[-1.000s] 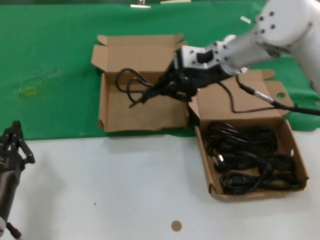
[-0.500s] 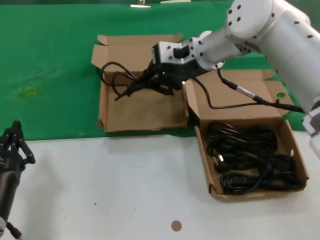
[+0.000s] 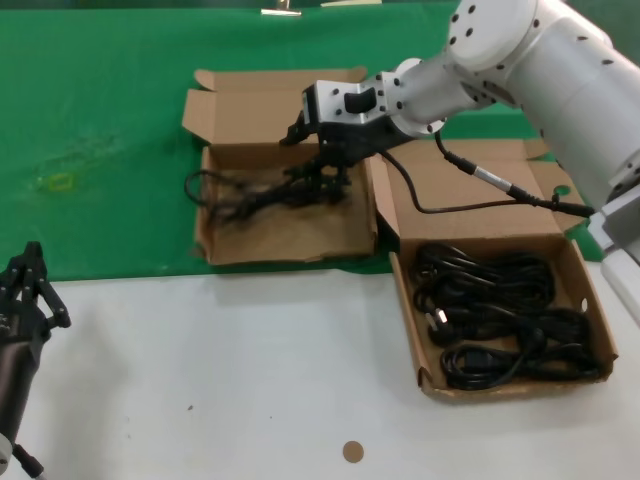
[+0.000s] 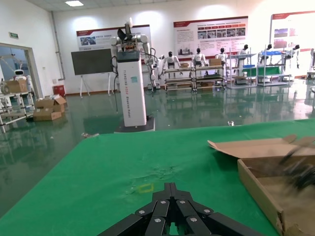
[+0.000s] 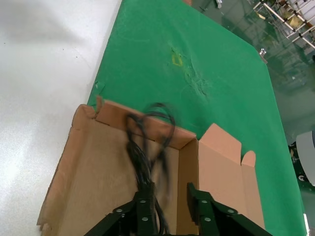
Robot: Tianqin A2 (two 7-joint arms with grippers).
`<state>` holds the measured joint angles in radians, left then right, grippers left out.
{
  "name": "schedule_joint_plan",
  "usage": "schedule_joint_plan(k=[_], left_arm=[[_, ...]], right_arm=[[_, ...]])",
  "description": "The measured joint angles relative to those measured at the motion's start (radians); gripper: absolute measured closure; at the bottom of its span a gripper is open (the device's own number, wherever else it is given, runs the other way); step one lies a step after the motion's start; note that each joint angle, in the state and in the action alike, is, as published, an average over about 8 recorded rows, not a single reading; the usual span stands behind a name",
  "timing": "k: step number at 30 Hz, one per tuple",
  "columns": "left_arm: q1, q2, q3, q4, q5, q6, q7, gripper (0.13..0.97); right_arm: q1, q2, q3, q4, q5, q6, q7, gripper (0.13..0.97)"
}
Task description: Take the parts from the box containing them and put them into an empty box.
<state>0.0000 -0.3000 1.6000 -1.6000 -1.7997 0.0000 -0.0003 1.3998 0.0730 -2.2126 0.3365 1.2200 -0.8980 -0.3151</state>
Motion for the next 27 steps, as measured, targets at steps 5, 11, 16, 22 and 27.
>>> schedule_joint_plan(k=[5, 11, 16, 22, 27], left_arm=[[0.0, 0.0, 0.0, 0.0, 0.0, 0.0, 0.0, 0.953], [0.0, 0.0, 0.0, 0.0, 0.0, 0.0, 0.0, 0.953], [0.0, 0.0, 0.0, 0.0, 0.0, 0.0, 0.0, 0.939], [0.0, 0.0, 0.0, 0.0, 0.0, 0.0, 0.0, 0.914], [0.0, 0.0, 0.0, 0.0, 0.0, 0.0, 0.0, 0.886]], right_arm=[[0.005, -0.005, 0.002, -0.017, 0.003, 0.003, -0.01, 0.802], [0.005, -0.005, 0.003, -0.018, 0.005, 0.004, -0.012, 0.721], [-0.008, -0.003, 0.009, -0.007, 0.01, 0.011, -0.01, 0.599], [-0.074, 0.008, 0.037, 0.054, 0.037, 0.054, 0.006, 0.55], [-0.157, 0.022, 0.073, 0.129, 0.071, 0.106, 0.025, 0.42]])
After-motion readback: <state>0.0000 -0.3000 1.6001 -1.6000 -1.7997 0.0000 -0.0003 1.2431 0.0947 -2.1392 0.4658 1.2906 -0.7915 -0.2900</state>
